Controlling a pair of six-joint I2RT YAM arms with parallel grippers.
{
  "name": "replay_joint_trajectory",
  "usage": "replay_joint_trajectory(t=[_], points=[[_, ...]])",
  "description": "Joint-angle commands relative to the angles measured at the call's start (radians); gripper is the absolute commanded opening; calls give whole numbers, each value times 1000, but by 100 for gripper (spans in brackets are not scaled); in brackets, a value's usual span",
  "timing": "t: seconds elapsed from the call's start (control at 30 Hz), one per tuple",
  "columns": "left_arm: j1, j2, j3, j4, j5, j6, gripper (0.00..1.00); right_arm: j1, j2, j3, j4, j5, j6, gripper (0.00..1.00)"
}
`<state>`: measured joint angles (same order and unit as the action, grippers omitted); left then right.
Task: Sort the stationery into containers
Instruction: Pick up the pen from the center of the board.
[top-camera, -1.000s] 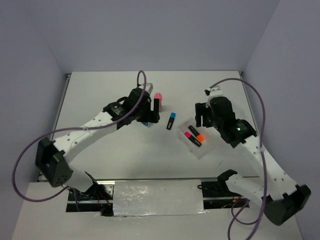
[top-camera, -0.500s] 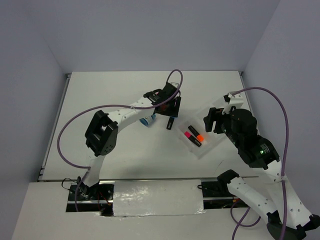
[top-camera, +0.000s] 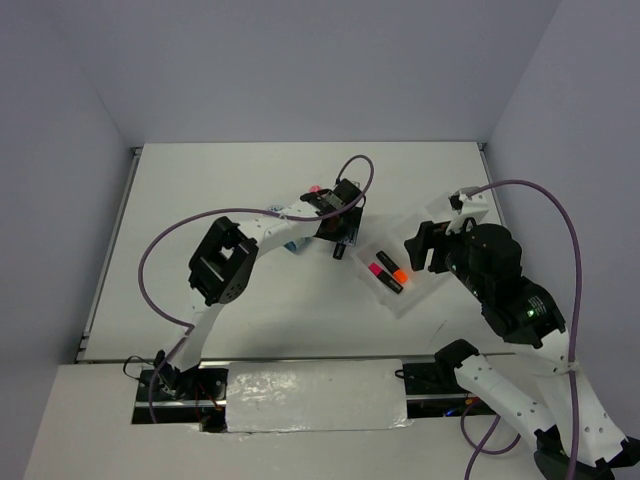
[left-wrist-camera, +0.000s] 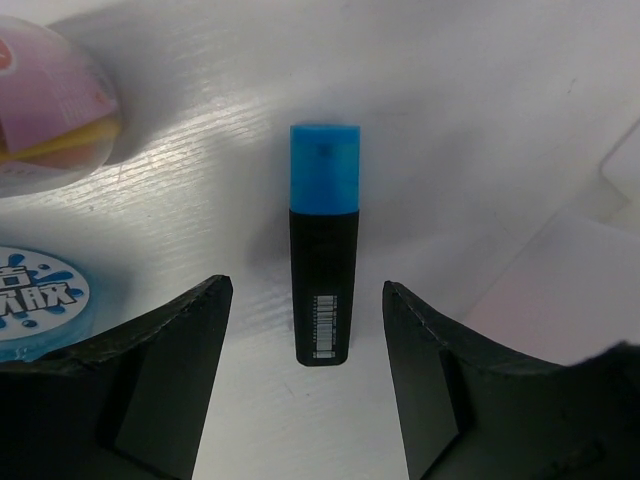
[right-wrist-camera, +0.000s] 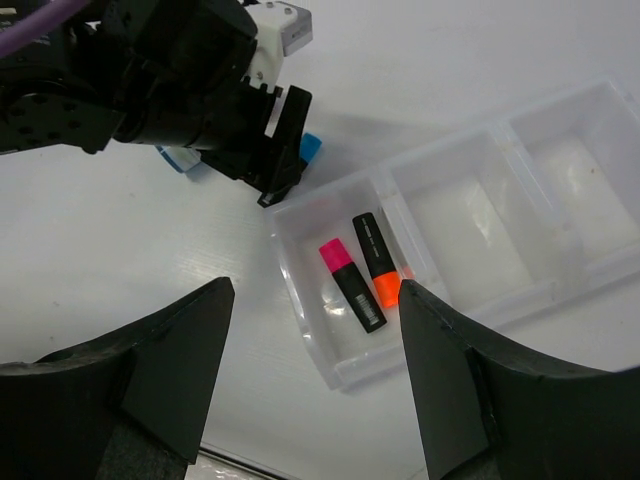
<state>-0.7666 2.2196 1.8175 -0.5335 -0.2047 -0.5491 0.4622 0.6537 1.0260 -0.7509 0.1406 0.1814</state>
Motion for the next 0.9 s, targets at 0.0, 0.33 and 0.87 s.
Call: replay_joint_trajectory(t=[0.0, 0.33, 0.87], points=[[-2, 20, -7, 30, -6, 17, 74, 0, -14, 13, 4, -32, -14, 75], [-2, 68, -15, 47, -18, 14, 63, 1, -25, 17, 5, -61, -22, 75], [-2, 43, 0, 47, -39, 9, 14, 3, -17, 14, 5, -62, -25, 75]])
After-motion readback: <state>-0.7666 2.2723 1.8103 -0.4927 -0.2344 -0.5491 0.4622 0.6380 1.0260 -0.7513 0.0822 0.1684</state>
